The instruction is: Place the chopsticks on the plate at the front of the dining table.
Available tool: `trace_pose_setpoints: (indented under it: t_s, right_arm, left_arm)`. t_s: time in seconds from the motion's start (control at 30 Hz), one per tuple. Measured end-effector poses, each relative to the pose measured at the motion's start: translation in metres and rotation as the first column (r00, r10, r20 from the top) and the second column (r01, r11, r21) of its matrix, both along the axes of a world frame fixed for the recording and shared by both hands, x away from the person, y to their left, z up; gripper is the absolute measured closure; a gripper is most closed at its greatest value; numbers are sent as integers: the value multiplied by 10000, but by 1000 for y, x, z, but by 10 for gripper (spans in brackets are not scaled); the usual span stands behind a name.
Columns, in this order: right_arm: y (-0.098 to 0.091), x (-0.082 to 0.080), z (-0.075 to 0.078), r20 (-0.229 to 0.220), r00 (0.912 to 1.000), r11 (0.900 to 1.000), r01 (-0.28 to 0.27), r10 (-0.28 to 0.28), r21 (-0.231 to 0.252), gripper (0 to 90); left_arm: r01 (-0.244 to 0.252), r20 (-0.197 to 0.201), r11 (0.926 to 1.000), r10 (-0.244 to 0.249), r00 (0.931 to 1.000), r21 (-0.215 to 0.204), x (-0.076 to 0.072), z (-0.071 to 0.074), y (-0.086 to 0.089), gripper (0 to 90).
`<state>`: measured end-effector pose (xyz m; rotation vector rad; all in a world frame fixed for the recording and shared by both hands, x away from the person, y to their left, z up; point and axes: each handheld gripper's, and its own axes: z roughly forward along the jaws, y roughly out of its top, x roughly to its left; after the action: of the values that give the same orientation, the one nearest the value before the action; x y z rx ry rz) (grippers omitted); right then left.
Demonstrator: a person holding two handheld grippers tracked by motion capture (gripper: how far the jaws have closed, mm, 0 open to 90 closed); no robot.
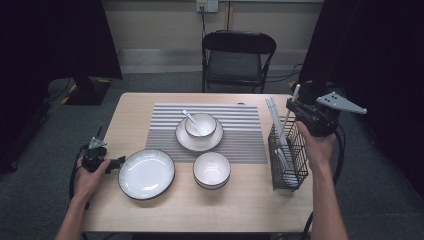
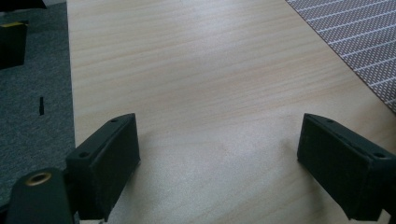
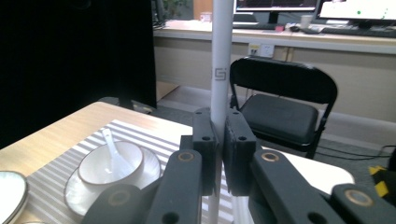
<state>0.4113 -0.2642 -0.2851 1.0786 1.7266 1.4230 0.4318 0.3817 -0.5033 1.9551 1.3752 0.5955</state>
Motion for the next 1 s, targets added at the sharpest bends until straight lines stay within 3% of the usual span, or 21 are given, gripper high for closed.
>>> trace_pose_setpoints:
  t_s: [0.23,0.53,0.77,1.0]
  right_arm:
    - [2,-4,10,229,9997,10000,47,-48,10,852]
    - [9,-7,12,329,9994,10000,-90,92,-42,853]
    - [11,-10,21,551,9985,10000,-55,56,-10,852]
    - [21,-11,23,662,9970,9992,-398,393,56,852]
  left_arm:
    - [4,-2,10000,-4,10000,0,0,0,0,124]
    - [-29,-30,10000,29,10000,-33,0,0,0,126]
    - [-55,-176,10000,57,9998,71,0,2,1,145]
    - [-69,-421,9998,78,9991,201,0,5,1,158]
